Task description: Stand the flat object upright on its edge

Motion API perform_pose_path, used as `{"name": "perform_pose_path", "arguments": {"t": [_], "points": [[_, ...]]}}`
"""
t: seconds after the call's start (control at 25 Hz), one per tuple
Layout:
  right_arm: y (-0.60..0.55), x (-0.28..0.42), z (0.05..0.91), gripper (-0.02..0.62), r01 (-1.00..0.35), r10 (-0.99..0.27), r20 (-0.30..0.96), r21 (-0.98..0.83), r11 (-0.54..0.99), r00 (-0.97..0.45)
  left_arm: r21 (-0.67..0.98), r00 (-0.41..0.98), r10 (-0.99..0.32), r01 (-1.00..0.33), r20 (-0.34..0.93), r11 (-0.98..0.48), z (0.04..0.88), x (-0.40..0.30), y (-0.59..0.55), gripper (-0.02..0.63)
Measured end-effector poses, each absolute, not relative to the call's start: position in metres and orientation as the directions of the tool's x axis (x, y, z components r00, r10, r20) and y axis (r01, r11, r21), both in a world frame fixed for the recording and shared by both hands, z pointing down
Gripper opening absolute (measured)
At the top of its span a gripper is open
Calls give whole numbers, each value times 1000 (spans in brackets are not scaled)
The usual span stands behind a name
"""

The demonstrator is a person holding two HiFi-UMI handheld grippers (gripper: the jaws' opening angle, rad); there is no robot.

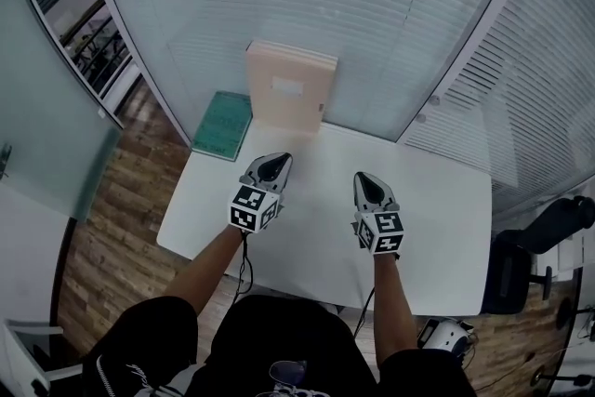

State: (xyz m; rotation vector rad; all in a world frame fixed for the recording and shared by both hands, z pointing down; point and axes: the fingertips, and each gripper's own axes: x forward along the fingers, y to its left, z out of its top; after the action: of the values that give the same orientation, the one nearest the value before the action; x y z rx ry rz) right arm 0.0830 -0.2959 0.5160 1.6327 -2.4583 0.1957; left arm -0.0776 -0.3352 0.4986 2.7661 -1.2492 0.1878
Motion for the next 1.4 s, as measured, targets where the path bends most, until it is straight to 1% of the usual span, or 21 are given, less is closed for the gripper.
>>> {"name": "perform_pose_path", "arguments": {"t": [0.36,0.76,1.4], "points": [[-286,95,521,21,-914,-887,224,-45,404,-404,42,629,-753,-772,194,-634,511,-75,-320,20],[-285,92,518,21,-906,-882,215,-44,420,-419,29,613,-767,-784,193,-620,505,-85,-315,20],[-284,91,516,21,-905,-881,220,-32,424,-420,35,625,-756,-775,197,-631,507,-83,-317,20]]}}
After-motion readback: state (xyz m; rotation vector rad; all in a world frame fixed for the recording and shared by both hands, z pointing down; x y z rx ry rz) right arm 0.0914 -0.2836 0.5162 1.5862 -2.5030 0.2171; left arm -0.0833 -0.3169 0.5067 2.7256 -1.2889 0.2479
